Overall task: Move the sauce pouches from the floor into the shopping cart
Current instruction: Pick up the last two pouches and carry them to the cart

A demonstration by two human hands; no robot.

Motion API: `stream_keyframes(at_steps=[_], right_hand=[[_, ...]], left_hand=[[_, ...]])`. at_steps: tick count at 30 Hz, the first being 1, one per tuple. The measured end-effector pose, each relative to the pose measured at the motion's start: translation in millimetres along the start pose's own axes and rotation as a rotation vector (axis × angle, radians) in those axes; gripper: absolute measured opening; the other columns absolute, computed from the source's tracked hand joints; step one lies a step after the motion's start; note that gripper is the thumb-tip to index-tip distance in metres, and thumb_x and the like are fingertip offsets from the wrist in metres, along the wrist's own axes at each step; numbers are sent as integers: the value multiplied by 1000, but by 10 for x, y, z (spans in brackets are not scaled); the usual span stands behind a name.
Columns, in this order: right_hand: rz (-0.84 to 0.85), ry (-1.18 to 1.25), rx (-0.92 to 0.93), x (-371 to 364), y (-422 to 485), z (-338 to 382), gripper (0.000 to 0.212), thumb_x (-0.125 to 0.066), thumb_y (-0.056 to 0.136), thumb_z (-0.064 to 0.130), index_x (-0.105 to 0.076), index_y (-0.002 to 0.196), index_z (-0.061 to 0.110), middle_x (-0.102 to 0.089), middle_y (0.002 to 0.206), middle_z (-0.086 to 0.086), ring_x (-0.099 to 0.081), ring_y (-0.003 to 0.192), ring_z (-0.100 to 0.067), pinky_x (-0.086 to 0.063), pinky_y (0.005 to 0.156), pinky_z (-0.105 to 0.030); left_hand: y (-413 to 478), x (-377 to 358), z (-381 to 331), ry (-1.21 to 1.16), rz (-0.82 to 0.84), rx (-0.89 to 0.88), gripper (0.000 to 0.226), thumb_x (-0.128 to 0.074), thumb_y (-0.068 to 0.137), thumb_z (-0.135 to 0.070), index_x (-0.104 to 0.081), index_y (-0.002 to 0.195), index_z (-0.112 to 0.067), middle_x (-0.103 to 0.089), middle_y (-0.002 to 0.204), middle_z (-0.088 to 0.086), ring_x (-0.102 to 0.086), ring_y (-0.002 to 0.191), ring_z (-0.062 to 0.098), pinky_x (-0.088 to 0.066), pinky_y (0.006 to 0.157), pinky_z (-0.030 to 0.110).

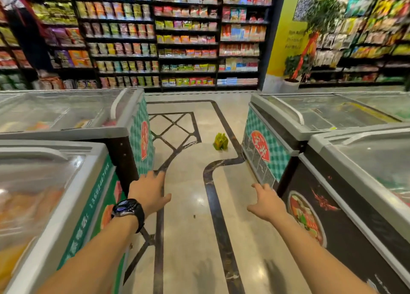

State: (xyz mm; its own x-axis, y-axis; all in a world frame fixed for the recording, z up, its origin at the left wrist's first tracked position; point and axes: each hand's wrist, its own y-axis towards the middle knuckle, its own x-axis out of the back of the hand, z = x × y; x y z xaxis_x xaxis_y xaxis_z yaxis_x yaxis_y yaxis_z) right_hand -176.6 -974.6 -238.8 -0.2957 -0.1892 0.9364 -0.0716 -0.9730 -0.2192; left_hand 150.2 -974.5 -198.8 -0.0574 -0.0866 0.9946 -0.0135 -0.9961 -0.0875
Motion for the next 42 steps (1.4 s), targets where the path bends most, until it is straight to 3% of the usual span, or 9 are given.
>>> stream_keyframes(at_steps=[4, 12, 21, 30, 37, 42], right_hand=[[36, 12, -2, 141, 1100, 158, 82, -67, 80, 43, -28, 150, 24, -40, 144, -8, -47, 128, -27, -49, 97, -39], [60, 39, -1, 380, 3061, 445, 80, -67, 81, 40, -27, 148, 23, -36, 146, -6, -41, 132, -26, -45, 98, -40], [62, 78, -128, 673, 5169, 608, 76, -68, 80, 37, -33, 145, 20, -43, 141, -9, -45, 128, -26, -43, 99, -37], [114, 55, -256, 775, 7122, 383, 84, -67, 80, 39, -26, 151, 21, -37, 148, -8, -44, 130, -26, -45, 102, -41], [202, 68, -217, 763, 9100, 240, 80, -65, 80, 39, -28, 149, 20, -38, 145, -8, -42, 130, -27, -48, 98, -40], [276, 51, -217, 851, 10171, 162, 79, -66, 82, 42, -27, 148, 24, -38, 141, -8, -43, 128, -30, -50, 94, -44]], left_hand=[[1017, 108, 24, -9, 17, 11, 71, -53, 90, -61, -30, 148, -27, -51, 133, 5, -54, 119, 26, -51, 91, 39], [3004, 48, 45, -39, 42, 19, 71, -51, 91, -62, -31, 148, -26, -50, 137, 5, -54, 123, 26, -55, 94, 38], [5637, -163, 23, -74, 161, -129, 73, -49, 90, -64, -29, 149, -26, -49, 138, 9, -54, 122, 29, -52, 95, 41], [7892, -164, -411, -26, 220, -271, 71, -47, 94, -60, -25, 151, -25, -41, 150, 6, -48, 132, 28, -51, 97, 41], [9767, -285, -712, 100, 297, -246, 71, -46, 93, -61, -25, 152, -26, -43, 146, 6, -48, 131, 27, -48, 97, 40], [10833, -319, -855, 115, 331, -263, 65, -48, 93, -60, -33, 144, -23, -47, 139, 6, -51, 124, 27, -51, 87, 39]])
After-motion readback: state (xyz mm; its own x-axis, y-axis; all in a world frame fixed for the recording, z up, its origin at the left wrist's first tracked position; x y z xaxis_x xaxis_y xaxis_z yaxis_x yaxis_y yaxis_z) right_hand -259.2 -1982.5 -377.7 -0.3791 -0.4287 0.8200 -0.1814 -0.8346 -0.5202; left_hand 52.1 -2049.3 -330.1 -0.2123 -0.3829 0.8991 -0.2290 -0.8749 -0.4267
